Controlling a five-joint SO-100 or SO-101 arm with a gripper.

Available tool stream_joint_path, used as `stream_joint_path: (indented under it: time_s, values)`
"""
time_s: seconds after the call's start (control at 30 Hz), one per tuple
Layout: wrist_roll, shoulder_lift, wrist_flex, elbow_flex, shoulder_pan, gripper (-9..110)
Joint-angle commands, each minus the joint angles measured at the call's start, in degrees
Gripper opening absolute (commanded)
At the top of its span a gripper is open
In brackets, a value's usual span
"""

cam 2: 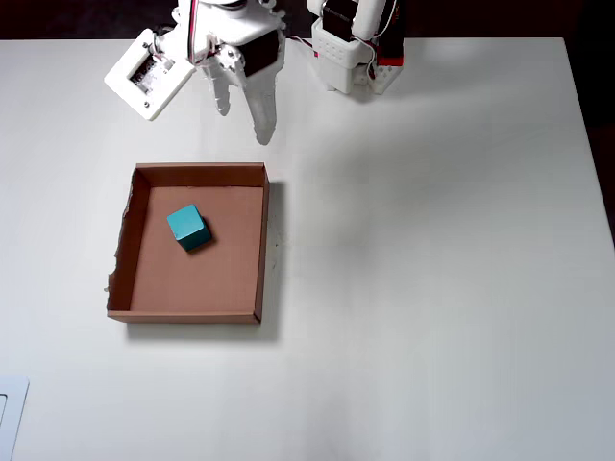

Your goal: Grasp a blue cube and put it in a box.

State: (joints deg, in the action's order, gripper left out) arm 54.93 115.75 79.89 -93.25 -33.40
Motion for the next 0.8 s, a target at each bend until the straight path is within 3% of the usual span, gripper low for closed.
stream_joint_path:
  time_s: [0.0, 0.77]
  values:
    - [1.2, 8.9, -1.7, -4.7, 3.3, 25]
    - [2.4, 45.5, -5.2, -45.4, 18.5, 25]
